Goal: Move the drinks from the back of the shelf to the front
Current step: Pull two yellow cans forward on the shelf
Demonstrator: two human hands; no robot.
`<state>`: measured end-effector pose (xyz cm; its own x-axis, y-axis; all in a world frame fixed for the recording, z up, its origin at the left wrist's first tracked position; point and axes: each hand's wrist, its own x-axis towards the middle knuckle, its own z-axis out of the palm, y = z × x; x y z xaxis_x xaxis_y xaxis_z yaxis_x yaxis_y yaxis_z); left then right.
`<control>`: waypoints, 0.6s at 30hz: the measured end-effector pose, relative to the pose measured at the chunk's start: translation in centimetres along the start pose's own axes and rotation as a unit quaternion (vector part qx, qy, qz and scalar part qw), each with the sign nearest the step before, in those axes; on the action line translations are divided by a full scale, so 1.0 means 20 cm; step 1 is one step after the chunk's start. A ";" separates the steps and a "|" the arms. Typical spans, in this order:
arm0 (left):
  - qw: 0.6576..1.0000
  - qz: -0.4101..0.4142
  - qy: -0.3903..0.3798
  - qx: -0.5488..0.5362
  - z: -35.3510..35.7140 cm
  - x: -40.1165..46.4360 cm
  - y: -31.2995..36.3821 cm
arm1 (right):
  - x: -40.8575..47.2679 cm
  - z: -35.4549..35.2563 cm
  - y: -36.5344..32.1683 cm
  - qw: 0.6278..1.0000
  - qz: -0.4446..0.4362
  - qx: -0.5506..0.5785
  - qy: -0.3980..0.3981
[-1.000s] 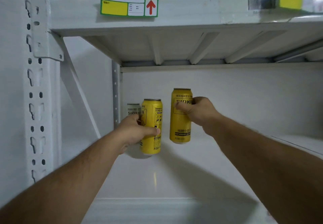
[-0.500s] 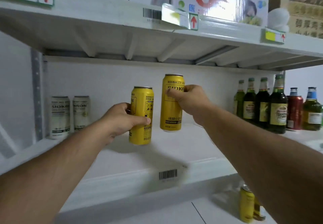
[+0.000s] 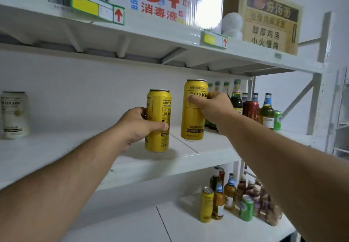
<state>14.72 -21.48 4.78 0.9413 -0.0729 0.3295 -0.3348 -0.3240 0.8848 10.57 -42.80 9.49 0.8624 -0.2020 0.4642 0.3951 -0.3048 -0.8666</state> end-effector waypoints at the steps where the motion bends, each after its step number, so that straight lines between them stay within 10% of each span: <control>1: 1.000 0.001 -0.002 0.002 0.05 0.01 0.02 | 0.01 -0.04 0.02 1.000 -0.001 0.000 0.002; 18: 0.999 0.030 -0.016 0.034 0.54 0.48 0.13 | 0.61 -0.31 0.36 0.999 -0.026 -0.021 -0.003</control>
<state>23.33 -33.28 6.66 0.9208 -0.1235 0.3699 -0.3881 -0.3817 0.8389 21.92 -53.28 10.02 0.8429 -0.1795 0.5073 0.4256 -0.3544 -0.8326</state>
